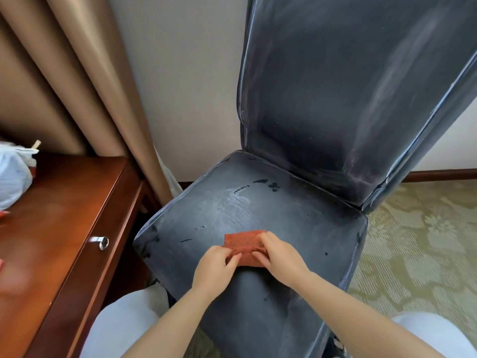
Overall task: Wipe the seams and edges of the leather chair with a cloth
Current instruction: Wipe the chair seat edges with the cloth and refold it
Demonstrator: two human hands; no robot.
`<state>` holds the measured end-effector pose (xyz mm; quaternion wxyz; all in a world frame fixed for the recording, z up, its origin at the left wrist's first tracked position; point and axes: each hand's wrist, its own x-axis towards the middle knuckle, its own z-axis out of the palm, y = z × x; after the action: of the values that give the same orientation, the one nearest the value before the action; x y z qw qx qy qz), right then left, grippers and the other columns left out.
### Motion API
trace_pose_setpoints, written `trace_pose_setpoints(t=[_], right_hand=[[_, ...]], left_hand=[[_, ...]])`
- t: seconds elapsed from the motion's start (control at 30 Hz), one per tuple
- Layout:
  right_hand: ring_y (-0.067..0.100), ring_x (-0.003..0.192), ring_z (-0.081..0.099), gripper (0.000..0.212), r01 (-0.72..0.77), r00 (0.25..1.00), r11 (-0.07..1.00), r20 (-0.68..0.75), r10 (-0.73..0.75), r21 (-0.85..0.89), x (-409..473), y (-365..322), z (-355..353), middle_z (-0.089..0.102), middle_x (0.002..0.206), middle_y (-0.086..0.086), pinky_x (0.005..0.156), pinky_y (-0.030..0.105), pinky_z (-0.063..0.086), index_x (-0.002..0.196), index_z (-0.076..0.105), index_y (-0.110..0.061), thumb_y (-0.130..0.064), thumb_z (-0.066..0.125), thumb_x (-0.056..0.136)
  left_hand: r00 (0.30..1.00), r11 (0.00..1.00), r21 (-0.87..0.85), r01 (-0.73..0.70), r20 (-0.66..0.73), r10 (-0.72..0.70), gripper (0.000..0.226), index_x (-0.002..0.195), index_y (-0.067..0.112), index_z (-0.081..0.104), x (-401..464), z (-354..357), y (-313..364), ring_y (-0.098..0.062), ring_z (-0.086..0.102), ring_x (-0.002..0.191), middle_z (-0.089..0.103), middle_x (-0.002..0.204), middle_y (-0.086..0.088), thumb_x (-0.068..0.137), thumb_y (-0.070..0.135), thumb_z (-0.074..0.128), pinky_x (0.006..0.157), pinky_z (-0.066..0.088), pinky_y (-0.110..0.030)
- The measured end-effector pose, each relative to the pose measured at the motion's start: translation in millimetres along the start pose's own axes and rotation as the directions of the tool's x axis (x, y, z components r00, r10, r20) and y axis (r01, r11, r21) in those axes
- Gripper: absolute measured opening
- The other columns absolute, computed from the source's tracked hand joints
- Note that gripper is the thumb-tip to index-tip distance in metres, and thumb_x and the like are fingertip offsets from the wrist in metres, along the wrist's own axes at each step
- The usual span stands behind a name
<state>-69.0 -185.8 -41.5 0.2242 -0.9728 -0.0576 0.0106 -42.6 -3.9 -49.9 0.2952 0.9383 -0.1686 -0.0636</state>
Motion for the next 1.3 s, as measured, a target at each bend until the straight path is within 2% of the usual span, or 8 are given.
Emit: trace_pose_setpoints(t=[0.17,0.3,0.43,0.57,0.77,0.97,1.13,1.3], right_hand=[[0.018,0.075,0.055,0.027,0.213,0.975,0.962,-0.035,-0.222,-0.168,-5.1,10.6,6.3,0.060,0.087,-0.002,0.057,0.028,0.049,0.078,0.066,-0.018,-0.039,0.048,0.081],[0.014,0.086,0.054,0.036,0.264,0.964,0.917,0.084,-0.251,-0.298,-13.0,19.1,7.9,0.061,0.095,-0.006,0.072,0.023,0.039,0.096,0.067,-0.024,-0.049,0.047,0.080],[0.023,0.086,0.056,0.025,0.021,0.998,0.998,-0.051,-0.025,-0.062,-0.7,11.4,8.2,0.064,0.088,0.000,0.078,0.028,0.036,0.109,0.062,-0.018,-0.025,0.043,0.094],[0.025,0.088,0.055,0.021,-0.110,0.986,0.993,-0.124,0.113,0.034,14.4,6.2,8.3,0.064,0.092,0.002,0.080,0.030,0.037,0.107,0.060,-0.019,-0.028,0.044,0.096],[0.017,0.079,0.049,0.025,0.143,0.968,0.967,-0.175,-0.181,-0.210,18.0,13.7,16.1,0.060,0.088,-0.003,0.061,0.028,0.046,0.081,0.065,-0.018,-0.036,0.048,0.080],[0.022,0.079,0.058,0.031,0.171,0.981,0.952,-0.043,-0.188,-0.253,28.3,15.8,17.5,0.062,0.087,-0.004,0.067,0.031,0.047,0.091,0.064,-0.018,-0.036,0.041,0.080],[0.025,0.101,0.054,0.024,-0.172,0.984,0.977,-0.015,0.175,0.123,35.8,-3.2,11.3,0.064,0.106,0.001,0.081,0.032,0.039,0.116,0.053,-0.017,-0.023,0.042,0.095],[0.015,0.084,0.057,0.007,-0.517,0.785,0.579,0.079,0.615,0.630,20.0,-20.7,8.8,0.061,0.086,-0.006,0.064,0.017,0.039,0.097,0.054,-0.022,-0.024,0.049,0.094]], left_hand=[[0.984,0.994,-0.048,0.094,-0.147,-0.100,0.026,0.116,0.024,0.060,3.7,3.0,1.4,-0.015,0.059,0.095,0.061,0.109,0.007,0.090,0.021,0.057,0.080,0.048,-0.030],[0.960,0.949,0.164,-0.270,-0.035,0.279,0.025,0.071,0.018,0.071,4.2,3.4,-11.6,-0.016,0.062,0.069,0.064,0.086,0.009,0.079,0.028,0.049,0.052,0.051,-0.027],[0.925,0.884,0.274,-0.378,0.071,0.374,0.020,0.081,0.023,0.069,9.7,0.8,-21.9,-0.013,0.061,0.073,0.064,0.085,0.011,0.067,0.037,0.070,0.064,0.049,-0.026],[0.991,0.991,0.006,-0.134,-0.004,0.134,0.028,0.119,0.022,0.056,11.8,-3.9,-14.4,-0.018,0.058,0.093,0.066,0.099,0.004,0.091,0.027,0.057,0.084,0.042,-0.029],[0.994,0.998,0.017,0.052,-0.101,-0.050,0.018,0.101,0.023,0.070,34.9,1.5,-10.0,-0.015,0.052,0.100,0.062,0.103,0.009,0.093,0.029,0.054,0.085,0.042,-0.032],[0.955,0.910,0.311,-0.273,-0.023,0.294,0.028,0.084,0.025,0.072,34.1,6.0,-21.6,-0.015,0.061,0.073,0.068,0.081,0.013,0.077,0.040,0.049,0.082,0.039,-0.028],[0.996,0.986,0.137,-0.091,0.023,0.088,0.034,0.120,0.023,0.054,25.7,-4.8,-18.0,-0.016,0.054,0.103,0.063,0.105,0.005,0.088,0.033,0.059,0.098,0.034,-0.029],[0.942,0.847,-0.429,0.313,0.024,-0.336,0.014,0.087,0.023,0.065,21.6,-3.4,14.9,-0.015,0.062,0.077,0.062,0.100,0.001,0.077,0.016,0.072,0.077,0.049,-0.025]])
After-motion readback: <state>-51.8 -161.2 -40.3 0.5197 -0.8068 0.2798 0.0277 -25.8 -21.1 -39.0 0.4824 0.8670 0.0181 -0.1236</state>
